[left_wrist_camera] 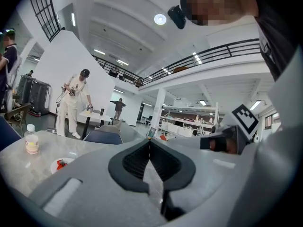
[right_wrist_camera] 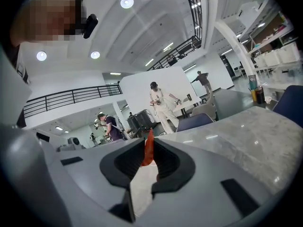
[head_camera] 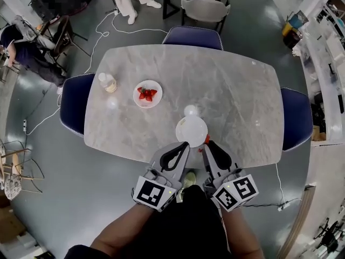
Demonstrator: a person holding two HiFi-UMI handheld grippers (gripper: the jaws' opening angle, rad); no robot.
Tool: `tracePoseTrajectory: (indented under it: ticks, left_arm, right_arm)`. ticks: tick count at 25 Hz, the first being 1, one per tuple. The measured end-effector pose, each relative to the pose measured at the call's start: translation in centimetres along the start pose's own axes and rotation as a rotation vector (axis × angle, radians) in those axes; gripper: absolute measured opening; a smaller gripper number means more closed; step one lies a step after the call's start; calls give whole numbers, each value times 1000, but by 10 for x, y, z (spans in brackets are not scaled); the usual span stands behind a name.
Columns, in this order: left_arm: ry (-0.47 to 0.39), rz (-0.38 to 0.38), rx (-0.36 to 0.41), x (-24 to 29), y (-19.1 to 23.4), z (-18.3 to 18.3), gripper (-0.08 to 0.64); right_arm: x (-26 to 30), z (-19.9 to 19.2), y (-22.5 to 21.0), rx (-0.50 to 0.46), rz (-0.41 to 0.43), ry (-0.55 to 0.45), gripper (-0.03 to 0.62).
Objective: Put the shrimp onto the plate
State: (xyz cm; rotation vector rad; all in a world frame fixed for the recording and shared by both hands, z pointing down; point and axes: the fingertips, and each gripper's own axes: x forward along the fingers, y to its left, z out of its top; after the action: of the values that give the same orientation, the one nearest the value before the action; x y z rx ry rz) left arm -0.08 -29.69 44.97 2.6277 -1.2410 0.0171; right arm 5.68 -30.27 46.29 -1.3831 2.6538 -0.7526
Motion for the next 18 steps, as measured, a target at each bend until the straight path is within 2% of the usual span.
tracePoseTrajectory:
  ticks: [9,18]
  left_arm:
    - [18,-14,-21,24,42,-68,8]
    - [49,-18,-45,42,67,-121,8]
  right_arm:
    - [50,-76,-51,-45,-45,94,60]
    - [88,-151,-102,-175,-112,294,60]
